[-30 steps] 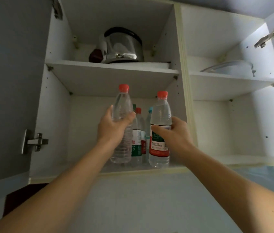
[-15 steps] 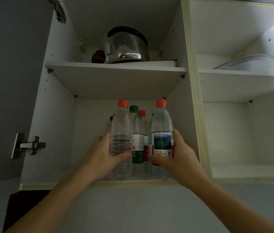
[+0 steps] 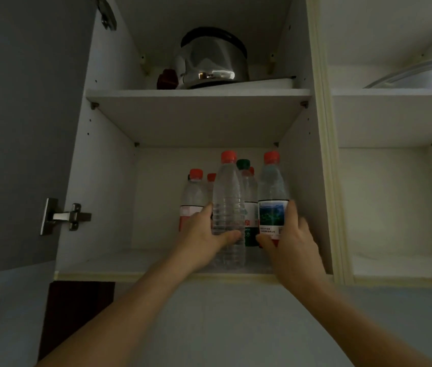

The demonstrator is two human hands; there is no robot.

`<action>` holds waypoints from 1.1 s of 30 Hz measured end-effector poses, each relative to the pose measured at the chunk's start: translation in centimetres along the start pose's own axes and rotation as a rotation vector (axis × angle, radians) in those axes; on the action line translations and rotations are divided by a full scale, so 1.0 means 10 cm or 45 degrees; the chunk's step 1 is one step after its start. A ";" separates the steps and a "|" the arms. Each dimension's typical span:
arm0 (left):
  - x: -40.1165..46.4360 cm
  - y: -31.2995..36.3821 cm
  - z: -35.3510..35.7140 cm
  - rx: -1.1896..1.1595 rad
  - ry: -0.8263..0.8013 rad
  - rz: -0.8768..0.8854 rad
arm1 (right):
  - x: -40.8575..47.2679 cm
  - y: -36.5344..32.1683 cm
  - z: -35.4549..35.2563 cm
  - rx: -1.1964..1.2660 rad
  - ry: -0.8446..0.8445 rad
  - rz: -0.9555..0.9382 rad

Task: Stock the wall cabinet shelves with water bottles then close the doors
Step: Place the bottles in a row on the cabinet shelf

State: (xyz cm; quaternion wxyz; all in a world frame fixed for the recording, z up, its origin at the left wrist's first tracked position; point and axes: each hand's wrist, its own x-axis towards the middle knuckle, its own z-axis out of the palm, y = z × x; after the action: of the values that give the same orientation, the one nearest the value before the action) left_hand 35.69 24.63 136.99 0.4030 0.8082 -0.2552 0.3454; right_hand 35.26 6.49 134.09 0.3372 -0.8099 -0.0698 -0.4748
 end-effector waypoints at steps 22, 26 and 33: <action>0.18 -0.40 -0.33 0.169 0.505 0.010 | 0.00 -0.23 0.15 -0.254 0.073 -0.544; 0.35 -0.49 -0.48 0.192 0.303 -0.205 | 0.14 -0.42 0.36 -0.451 0.047 -0.730; 0.40 -0.69 -0.47 -0.396 -0.354 -0.307 | 0.44 -0.86 0.67 -0.637 0.048 -0.951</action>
State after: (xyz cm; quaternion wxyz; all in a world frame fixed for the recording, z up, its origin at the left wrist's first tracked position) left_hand 41.32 31.73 138.75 0.5219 0.8008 -0.2601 0.1367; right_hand 38.77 16.29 139.69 -0.0622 -0.7769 -0.2343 -0.5810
